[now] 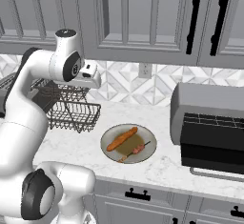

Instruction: Pick up the kebab skewer and baguette bread, and place them inside the toaster oven. Close the toaster oven door and start by setting the timer.

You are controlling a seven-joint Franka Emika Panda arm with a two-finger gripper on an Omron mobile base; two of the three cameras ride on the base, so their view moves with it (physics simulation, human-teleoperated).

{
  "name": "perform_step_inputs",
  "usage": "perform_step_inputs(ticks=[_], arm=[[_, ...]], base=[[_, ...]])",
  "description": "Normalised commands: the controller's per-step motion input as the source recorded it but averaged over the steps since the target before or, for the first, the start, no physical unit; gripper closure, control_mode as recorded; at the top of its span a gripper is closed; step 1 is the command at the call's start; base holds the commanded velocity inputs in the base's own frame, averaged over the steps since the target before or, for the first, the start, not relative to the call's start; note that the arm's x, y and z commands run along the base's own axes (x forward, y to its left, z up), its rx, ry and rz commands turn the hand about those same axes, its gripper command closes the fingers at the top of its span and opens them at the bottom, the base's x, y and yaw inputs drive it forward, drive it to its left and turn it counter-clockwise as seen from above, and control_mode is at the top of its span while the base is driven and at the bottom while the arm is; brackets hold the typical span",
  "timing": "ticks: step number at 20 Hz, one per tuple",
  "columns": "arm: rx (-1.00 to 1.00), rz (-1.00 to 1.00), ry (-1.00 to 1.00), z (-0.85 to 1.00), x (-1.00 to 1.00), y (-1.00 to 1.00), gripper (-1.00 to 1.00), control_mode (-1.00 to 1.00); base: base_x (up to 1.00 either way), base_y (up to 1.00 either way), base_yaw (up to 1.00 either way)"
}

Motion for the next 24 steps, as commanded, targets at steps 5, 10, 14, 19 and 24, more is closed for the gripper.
perform_step_inputs(ticks=[5,10,14,19,24], arm=[[0.0,0.0,0.0,0.0,0.0,0.0,-1.0,1.0],[0.0,0.0,0.0,0.0,0.0,0.0,-1.0,1.0],[0.0,0.0,0.0,0.0,0.0,0.0,-1.0,1.0],[0.0,0.0,0.0,0.0,0.0,0.0,-1.0,1.0],[0.0,0.0,0.0,0.0,0.0,0.0,-1.0,1.0]], base=[[0.0,0.0,0.0],[0.0,0.0,0.0],[0.0,-0.22,0.0],[0.0,-0.69,0.0],[0.0,-0.73,0.0]])
